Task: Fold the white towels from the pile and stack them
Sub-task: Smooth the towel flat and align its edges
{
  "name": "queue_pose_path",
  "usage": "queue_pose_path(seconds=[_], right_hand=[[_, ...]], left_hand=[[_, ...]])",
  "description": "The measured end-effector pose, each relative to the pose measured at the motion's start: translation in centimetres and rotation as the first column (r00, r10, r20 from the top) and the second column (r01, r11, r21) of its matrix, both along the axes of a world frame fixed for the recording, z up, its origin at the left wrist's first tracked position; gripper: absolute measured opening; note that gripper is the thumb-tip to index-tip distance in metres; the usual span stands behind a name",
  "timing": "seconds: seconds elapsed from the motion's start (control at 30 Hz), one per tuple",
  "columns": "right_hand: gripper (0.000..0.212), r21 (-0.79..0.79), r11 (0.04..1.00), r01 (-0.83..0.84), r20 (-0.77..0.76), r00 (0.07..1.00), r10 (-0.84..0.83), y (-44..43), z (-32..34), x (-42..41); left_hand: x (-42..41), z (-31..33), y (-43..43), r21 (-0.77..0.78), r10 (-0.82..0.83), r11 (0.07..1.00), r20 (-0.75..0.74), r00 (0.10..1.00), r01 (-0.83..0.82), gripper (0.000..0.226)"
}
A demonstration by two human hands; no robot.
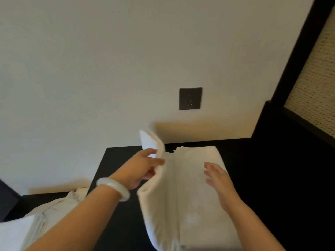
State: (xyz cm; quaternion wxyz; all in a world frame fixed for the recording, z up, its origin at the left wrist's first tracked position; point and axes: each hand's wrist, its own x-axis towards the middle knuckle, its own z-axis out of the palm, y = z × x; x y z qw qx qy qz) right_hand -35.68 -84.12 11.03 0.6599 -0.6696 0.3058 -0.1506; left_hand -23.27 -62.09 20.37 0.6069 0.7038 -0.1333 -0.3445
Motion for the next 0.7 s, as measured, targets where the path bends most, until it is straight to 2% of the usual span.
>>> queue_pose_path(seconds=[0.07,0.17,0.23,0.3,0.33,0.43,0.47,0.53,0.57,0.63,0.7], right_hand=[[0.021,-0.002,0.992,0.123,0.025,0.992,-0.123,-1.4,0.4,-1.0],[0.017,-0.047,0.966,0.253,0.000,0.967,-0.253,-3.6,0.6,-2.8],[0.019,-0.051,0.966,0.255,-0.069,0.964,-0.258,-5.0,0.3,-4.1],[0.026,-0.107,0.978,0.179,-0.192,0.961,-0.197,-5.9,-0.3,-4.9],[0.031,-0.145,0.981,0.127,-0.257,0.953,-0.162,-6.2,-0.6,-5.1],[0.046,-0.236,0.972,-0.010,-0.388,0.918,-0.085,-5.7,-0.7,-4.2],[0.046,-0.269,0.961,-0.063,-0.428,0.902,-0.061,-5.3,-0.6,-3.5],[0.048,-0.382,0.902,-0.200,-0.542,0.839,-0.043,-4.3,-0.4,-1.9],[0.051,-0.443,0.854,-0.274,-0.593,0.804,-0.049,-3.8,-0.4,-1.1],[0.057,-0.502,0.775,-0.384,-0.623,0.782,-0.017,-2.9,-0.5,0.5],[0.061,-0.490,0.726,-0.483,-0.616,0.781,0.104,-2.3,-0.5,2.0]], left_hand=[[-2.0,0.2,-5.4,0.073,-0.030,0.997,0.088,0.996,0.023,0.048],[-5.6,-1.3,-11.8,0.194,-0.203,0.968,0.247,0.947,0.157,0.056],[-7.6,-3.2,-13.8,0.368,-0.417,0.886,0.372,0.829,0.281,0.065],[-8.8,-4.9,-14.3,0.554,-0.627,0.752,0.435,0.646,0.357,0.062],[-8.9,-5.6,-14.1,0.597,-0.672,0.717,0.457,0.582,0.359,0.057],[-7.7,-7.1,-12.5,0.598,-0.639,0.756,0.582,0.503,0.267,0.049],[-6.9,-7.6,-11.7,0.617,-0.636,0.760,0.641,0.430,0.205,0.050],[-5.5,-8.9,-9.5,0.714,-0.713,0.691,0.649,0.266,0.114,0.055],[-5.3,-9.5,-8.4,0.768,-0.767,0.632,0.601,0.225,0.102,0.059],[-5.7,-10.6,-6.3,0.827,-0.821,0.554,0.526,0.223,0.090,0.064],[-6.8,-10.8,-5.1,0.845,-0.815,0.530,0.486,0.317,0.067,0.067]])
